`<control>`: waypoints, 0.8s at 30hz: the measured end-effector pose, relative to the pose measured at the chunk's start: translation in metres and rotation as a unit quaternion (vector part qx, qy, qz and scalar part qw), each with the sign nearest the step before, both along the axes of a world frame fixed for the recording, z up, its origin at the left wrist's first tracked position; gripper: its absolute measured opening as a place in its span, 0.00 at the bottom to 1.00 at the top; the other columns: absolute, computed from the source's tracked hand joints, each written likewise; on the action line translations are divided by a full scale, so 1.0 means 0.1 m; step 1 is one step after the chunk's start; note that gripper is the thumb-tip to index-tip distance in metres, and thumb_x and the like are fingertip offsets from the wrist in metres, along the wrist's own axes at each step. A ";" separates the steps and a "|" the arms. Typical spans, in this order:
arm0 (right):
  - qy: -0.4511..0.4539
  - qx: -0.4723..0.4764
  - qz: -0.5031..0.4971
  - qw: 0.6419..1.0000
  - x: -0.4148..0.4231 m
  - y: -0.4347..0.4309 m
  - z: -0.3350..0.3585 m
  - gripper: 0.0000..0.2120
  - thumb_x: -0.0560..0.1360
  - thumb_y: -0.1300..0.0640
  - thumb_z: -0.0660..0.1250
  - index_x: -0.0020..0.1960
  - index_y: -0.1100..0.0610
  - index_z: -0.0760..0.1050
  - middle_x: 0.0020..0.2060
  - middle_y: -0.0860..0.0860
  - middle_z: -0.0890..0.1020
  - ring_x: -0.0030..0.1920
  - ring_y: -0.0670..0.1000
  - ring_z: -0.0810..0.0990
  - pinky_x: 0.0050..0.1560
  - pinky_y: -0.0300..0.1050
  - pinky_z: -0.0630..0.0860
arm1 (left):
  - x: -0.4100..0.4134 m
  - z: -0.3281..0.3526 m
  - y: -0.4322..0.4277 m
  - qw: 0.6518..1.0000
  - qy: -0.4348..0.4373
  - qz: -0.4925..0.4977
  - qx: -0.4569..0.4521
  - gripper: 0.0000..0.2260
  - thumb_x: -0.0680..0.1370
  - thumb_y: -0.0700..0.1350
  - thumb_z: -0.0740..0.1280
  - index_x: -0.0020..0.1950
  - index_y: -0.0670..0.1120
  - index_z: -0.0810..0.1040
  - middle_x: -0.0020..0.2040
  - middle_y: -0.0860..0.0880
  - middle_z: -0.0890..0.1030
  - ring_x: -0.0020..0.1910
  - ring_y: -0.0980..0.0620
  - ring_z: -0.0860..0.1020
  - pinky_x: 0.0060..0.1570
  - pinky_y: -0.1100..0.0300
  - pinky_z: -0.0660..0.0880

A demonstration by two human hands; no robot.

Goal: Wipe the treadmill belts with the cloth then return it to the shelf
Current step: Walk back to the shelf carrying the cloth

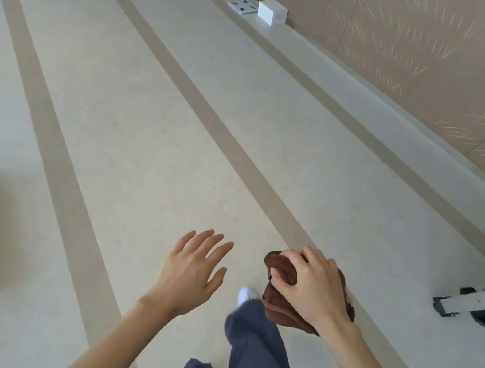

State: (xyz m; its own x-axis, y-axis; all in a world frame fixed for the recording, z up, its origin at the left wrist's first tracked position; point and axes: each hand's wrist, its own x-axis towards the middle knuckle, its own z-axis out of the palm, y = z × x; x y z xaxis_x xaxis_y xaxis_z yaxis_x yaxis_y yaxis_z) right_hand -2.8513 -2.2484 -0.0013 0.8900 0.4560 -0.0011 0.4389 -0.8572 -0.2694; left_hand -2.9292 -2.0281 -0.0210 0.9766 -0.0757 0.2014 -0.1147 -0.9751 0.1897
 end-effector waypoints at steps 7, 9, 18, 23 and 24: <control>0.009 -0.009 0.028 1.000 1.17 0.42 -0.13 0.15 0.70 0.41 0.61 0.48 0.50 0.78 0.39 0.47 0.78 0.40 0.52 0.78 0.42 0.47 0.70 | 0.98 -0.10 0.37 0.998 0.012 0.053 0.007 0.17 0.75 0.50 0.65 0.62 0.48 0.78 0.60 0.48 0.79 0.61 0.44 0.76 0.61 0.46 0.71; 0.008 -0.017 0.048 0.999 1.62 0.59 -0.08 0.15 0.71 0.42 0.63 0.49 0.50 0.79 0.41 0.48 0.79 0.42 0.53 0.78 0.43 0.47 0.69 | 1.33 -0.04 0.52 0.997 0.019 0.069 0.016 0.18 0.75 0.52 0.59 0.61 0.48 0.78 0.59 0.48 0.79 0.60 0.45 0.77 0.60 0.46 0.72; 0.000 0.008 0.078 0.997 3.47 1.20 0.23 0.14 0.73 0.42 0.62 0.52 0.48 0.78 0.43 0.47 0.77 0.47 0.52 0.75 0.49 0.48 0.68 | 3.12 0.17 0.94 0.997 -0.003 0.077 0.032 0.18 0.71 0.48 0.72 0.60 0.46 0.79 0.59 0.46 0.80 0.60 0.43 0.77 0.60 0.44 0.71; 0.025 0.010 0.099 0.995 3.95 1.50 0.05 0.16 0.72 0.40 0.60 0.53 0.47 0.77 0.43 0.46 0.76 0.47 0.51 0.75 0.49 0.47 0.69 | 3.64 0.04 1.20 0.994 0.029 0.099 0.025 0.19 0.69 0.48 0.74 0.59 0.47 0.80 0.58 0.46 0.80 0.59 0.43 0.78 0.58 0.43 0.72; 0.032 -0.001 0.109 0.994 4.05 1.57 -0.01 0.16 0.73 0.40 0.59 0.53 0.47 0.77 0.43 0.46 0.76 0.47 0.51 0.75 0.49 0.47 0.69 | 3.74 0.00 1.28 0.994 0.038 0.102 0.022 0.19 0.68 0.48 0.74 0.58 0.47 0.80 0.57 0.46 0.81 0.58 0.43 0.78 0.58 0.43 0.73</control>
State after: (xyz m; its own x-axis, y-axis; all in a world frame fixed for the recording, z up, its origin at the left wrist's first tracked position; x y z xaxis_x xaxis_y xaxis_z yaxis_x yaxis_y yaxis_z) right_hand -2.4462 -2.0912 -0.0022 0.7682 0.6379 -0.0553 0.5963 -0.7442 -0.3012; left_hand -2.5547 -1.8997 -0.0212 0.9846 0.1192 0.1281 0.0999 -0.9840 0.1477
